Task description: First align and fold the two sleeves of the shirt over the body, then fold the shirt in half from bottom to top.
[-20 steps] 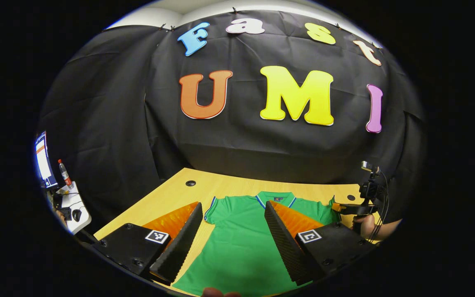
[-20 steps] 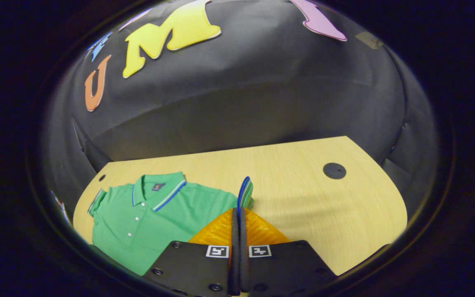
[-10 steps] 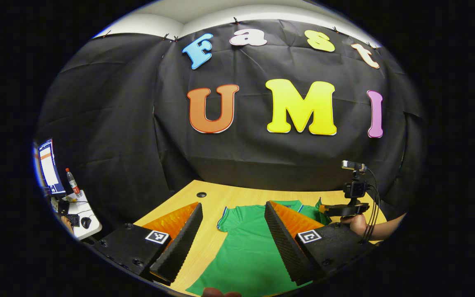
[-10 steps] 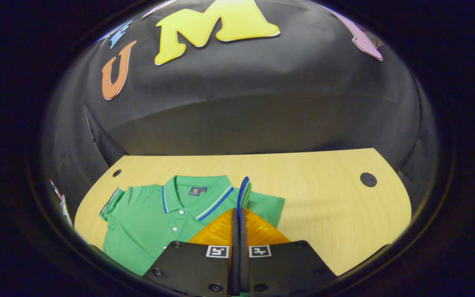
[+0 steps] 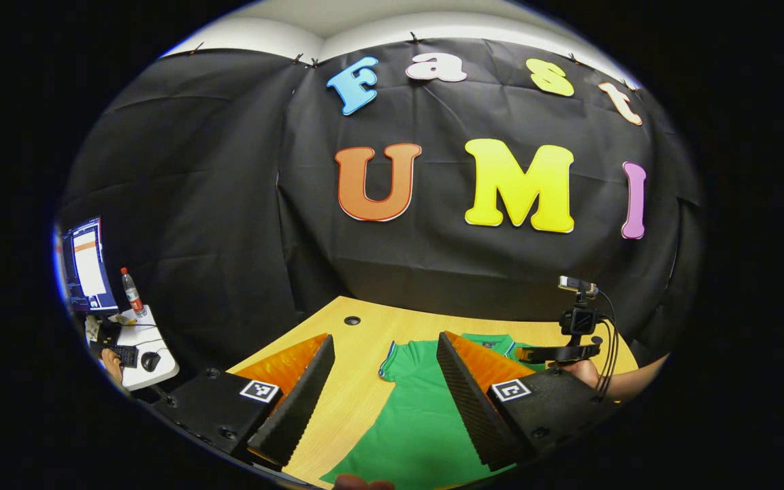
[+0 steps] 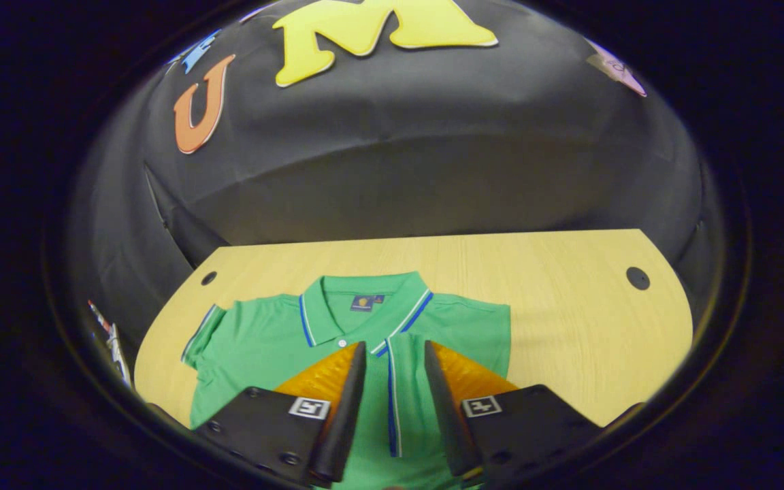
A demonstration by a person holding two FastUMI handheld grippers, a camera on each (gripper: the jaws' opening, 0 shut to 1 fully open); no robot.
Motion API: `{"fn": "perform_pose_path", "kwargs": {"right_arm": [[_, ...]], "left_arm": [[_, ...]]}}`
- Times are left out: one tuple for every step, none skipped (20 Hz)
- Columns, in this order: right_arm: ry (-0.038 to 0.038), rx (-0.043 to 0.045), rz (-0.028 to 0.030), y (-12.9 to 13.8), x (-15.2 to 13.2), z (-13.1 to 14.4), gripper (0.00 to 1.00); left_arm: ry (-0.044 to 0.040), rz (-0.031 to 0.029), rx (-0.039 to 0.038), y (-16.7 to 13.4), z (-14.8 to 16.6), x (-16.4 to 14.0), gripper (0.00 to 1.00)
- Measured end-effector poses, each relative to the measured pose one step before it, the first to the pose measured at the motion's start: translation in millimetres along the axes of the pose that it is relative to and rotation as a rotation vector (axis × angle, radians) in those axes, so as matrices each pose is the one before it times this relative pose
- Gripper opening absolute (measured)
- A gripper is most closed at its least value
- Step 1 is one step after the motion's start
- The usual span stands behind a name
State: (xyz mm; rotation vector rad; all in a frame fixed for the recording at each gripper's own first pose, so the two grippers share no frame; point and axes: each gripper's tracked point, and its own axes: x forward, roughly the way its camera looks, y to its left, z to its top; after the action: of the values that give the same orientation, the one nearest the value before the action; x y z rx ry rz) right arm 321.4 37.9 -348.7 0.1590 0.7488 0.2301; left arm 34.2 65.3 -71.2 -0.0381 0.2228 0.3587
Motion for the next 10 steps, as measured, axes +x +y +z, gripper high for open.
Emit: {"fn": "perform_pose_path", "kwargs": {"right_arm": [[-0.01777, -0.00637, -0.01184, -1.34, -7.95, 5.92, 0.75], [-0.01722, -0.00196, -0.00619, 0.80, -10.95, 5.79, 0.80], [-0.01460, 0.00162, 0.00125, 1.29, -12.34, 5.86, 0.87], [-0.01329, 0.00140, -0.00178, 0.98, -13.67, 4.94, 0.93], [-0.01783, -0.00330, -0.00300, 1.62, -16.31, 7.50, 0.89], [-0.02621, 0.00412, 0.00769, 5.45, -18.59, 9.15, 0.96], [-0.02454, -0.00330, 0.01263, 7.83, -20.73, 8.66, 0.96], [-0.02545, -0.01867, 0.01257, 7.50, -21.57, 9.04, 0.89], [-0.03114, -0.01864, 0.00663, 5.05, -21.65, 8.54, 0.96], [-0.02506, -0.02099, 0.00433, 6.79, -20.93, 7.57, 0.96]], "left_arm": [[-0.00079, -0.00921, -0.00651, 1.71, -0.07, 0.47, 0.98], [0.00348, -0.01646, -0.00688, -2.20, 0.76, 3.58, 0.97], [0.00933, -0.01920, -0.00591, 0.63, -3.12, 3.74, 0.97], [0.00890, -0.02000, -0.00429, -0.62, -2.56, 3.66, 0.97], [0.00680, -0.01616, -0.00601, 3.57, -2.73, 3.72, 0.97], [0.00827, -0.01524, -0.00572, 2.80, -3.16, 5.94, 0.97], [0.01129, -0.01625, -0.00515, 4.17, -5.32, 8.03, 0.97], [0.01824, -0.01787, -0.00823, 4.89, -7.33, 7.93, 0.97], [0.01390, -0.02198, -0.00880, 4.09, -3.81, 9.86, 0.97], [0.01391, -0.02195, -0.01014, 4.82, -4.92, 10.57, 0.97]]}}
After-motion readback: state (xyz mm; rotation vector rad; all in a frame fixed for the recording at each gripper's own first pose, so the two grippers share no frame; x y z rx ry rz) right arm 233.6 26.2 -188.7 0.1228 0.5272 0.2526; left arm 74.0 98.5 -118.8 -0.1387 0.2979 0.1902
